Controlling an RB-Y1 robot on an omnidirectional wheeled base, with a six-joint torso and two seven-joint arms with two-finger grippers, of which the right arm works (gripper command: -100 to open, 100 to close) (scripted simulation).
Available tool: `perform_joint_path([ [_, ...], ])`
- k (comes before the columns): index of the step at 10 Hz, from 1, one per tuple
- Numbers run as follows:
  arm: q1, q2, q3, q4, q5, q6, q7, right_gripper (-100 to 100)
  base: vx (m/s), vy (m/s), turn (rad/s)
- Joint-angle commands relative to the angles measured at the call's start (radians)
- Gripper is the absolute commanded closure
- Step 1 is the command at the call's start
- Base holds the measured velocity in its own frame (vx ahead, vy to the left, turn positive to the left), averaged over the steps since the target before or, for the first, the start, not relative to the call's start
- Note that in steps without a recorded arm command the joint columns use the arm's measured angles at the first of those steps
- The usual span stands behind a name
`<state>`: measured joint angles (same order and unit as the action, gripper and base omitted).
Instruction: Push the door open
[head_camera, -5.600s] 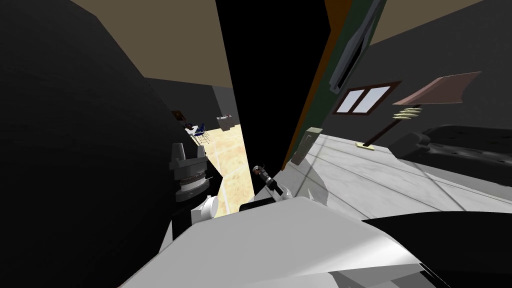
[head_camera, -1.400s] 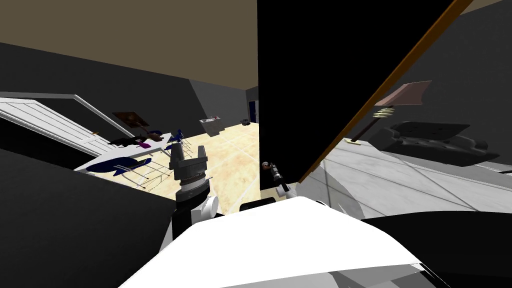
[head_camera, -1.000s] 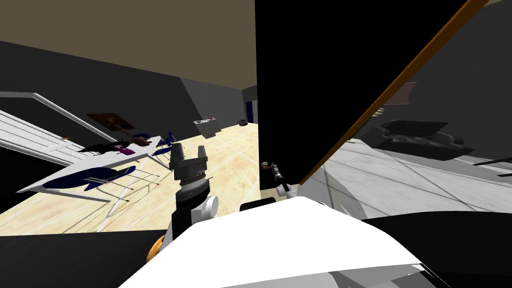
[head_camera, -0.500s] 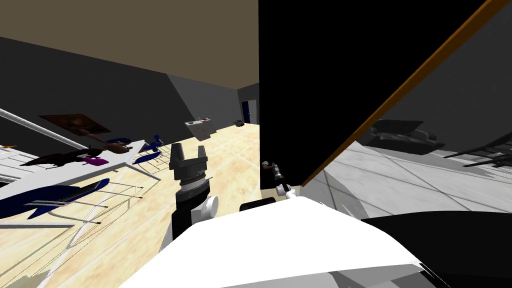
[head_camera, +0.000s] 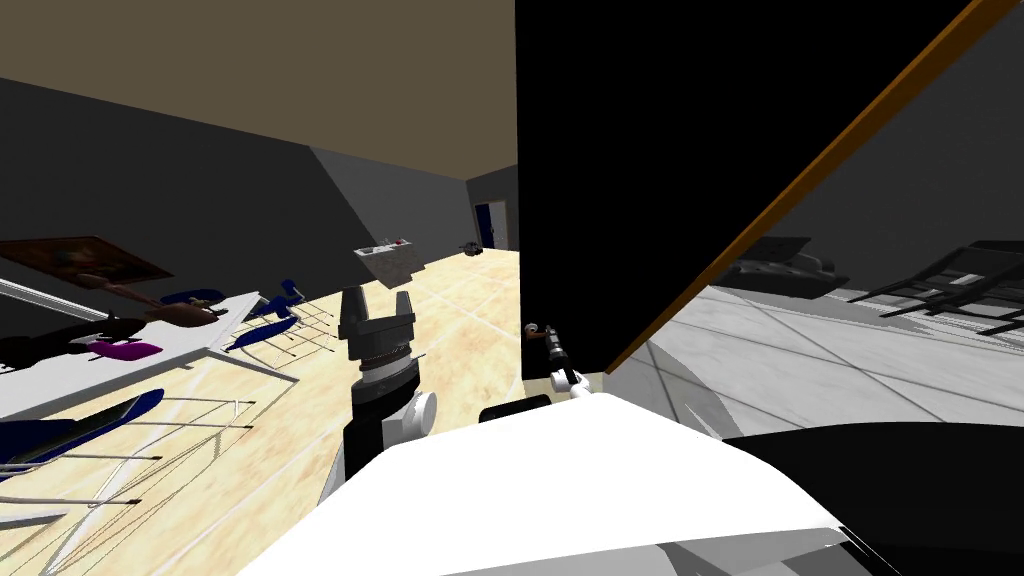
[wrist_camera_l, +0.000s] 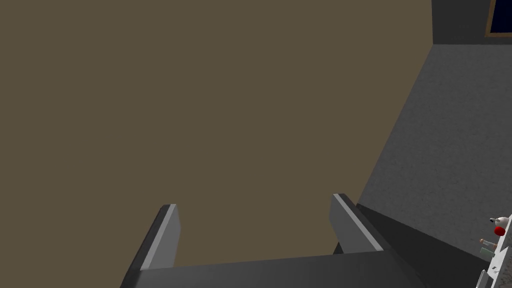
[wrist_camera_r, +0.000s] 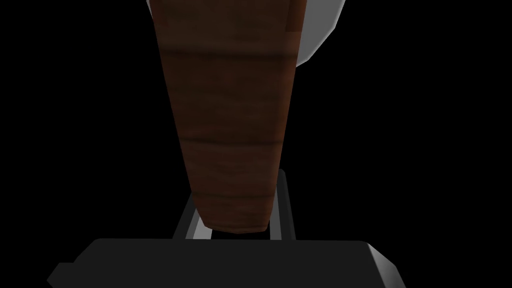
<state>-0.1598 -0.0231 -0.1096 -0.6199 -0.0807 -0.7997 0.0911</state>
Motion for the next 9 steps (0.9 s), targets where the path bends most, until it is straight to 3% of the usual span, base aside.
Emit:
perform_joint_path([
  [1,0.001,0.021,-0.015,-0.018,-0.006,0.003,0.017,100,0.167,0.084,-0.11],
  [6,0.001,0.068,-0.039,-0.02,-0.017,0.002,0.04,100,0.127,0.092,-0.083],
  [8,0.009,0.015,-0.067,-0.024,-0.032,0.001,0.044,100,0.084,0.032,-0.051],
  [9,0.009,0.006,-0.075,-0.025,-0.036,0.001,0.047,100,0.185,0.108,-0.062],
])
